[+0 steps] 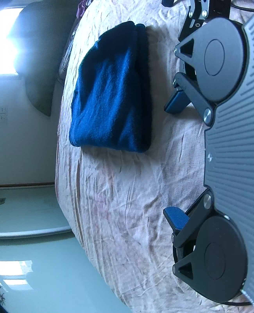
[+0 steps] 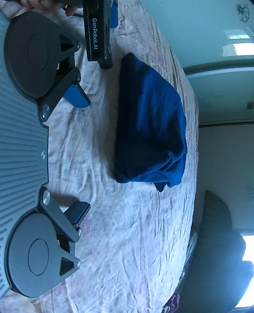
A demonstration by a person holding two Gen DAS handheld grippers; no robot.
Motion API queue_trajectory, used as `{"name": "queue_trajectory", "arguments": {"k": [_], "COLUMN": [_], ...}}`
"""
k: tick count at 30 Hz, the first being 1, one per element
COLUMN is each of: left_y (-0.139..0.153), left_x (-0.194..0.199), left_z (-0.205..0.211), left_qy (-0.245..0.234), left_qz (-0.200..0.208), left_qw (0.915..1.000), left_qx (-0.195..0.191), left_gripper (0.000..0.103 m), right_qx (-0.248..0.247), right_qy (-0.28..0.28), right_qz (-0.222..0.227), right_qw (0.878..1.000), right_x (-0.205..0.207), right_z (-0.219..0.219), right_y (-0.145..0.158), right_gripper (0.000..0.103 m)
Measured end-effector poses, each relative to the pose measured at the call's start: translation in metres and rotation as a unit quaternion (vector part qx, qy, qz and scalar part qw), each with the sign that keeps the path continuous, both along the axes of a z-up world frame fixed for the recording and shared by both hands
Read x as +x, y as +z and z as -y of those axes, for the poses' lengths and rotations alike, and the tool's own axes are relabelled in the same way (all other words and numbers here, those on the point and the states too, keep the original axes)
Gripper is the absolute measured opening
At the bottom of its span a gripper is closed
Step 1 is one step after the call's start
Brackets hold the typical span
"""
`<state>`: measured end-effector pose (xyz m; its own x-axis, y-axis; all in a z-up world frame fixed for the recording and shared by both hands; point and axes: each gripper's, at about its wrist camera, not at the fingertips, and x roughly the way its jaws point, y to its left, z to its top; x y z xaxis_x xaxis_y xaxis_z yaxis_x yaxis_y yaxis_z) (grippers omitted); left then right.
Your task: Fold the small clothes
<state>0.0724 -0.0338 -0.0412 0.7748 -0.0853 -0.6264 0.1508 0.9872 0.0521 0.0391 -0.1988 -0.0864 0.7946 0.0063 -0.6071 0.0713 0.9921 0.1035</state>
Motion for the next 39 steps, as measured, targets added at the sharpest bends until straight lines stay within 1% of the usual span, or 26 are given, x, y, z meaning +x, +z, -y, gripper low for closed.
{"name": "queue_trajectory", "arguments": {"k": [10, 13, 17, 21, 30, 39], "left_y": [0.0, 0.0, 0.0, 0.0, 0.0, -0.001], "left_x": [-0.001, -0.001, -0.001, -0.002, -0.002, -0.001], "left_z": [0.002, 0.001, 0.001, 0.002, -0.001, -0.001], "left_qy": [0.0, 0.001, 0.001, 0.001, 0.002, 0.003], "left_qz": [0.003, 0.004, 0.004, 0.004, 0.0, -0.001], "left_qw": [1.0, 1.0, 1.0, 1.0, 1.0, 1.0], "left_qx": [0.005, 0.005, 0.005, 0.005, -0.006, -0.007], "left_gripper": [0.103, 0.103, 0.103, 0.103, 0.103, 0.103], "right_qx": [-0.014, -0.021, -0.037, -0.046, -0.038, -0.03], "right_qy": [-0.001, -0.004, -0.013, -0.009, -0.013, -0.01], "right_qz": [0.001, 0.006, 0.026, 0.02, 0.017, 0.006], "right_qw": [1.0, 1.0, 0.999, 0.999, 0.999, 0.999], "right_x": [0.001, -0.001, -0.005, -0.002, -0.002, 0.0], "right_z": [-0.004, -0.005, -0.008, -0.011, -0.008, -0.005], "right_y": [-0.002, -0.001, 0.002, 0.0, -0.001, -0.004], "right_gripper": [0.103, 0.103, 0.103, 0.103, 0.103, 0.103]}}
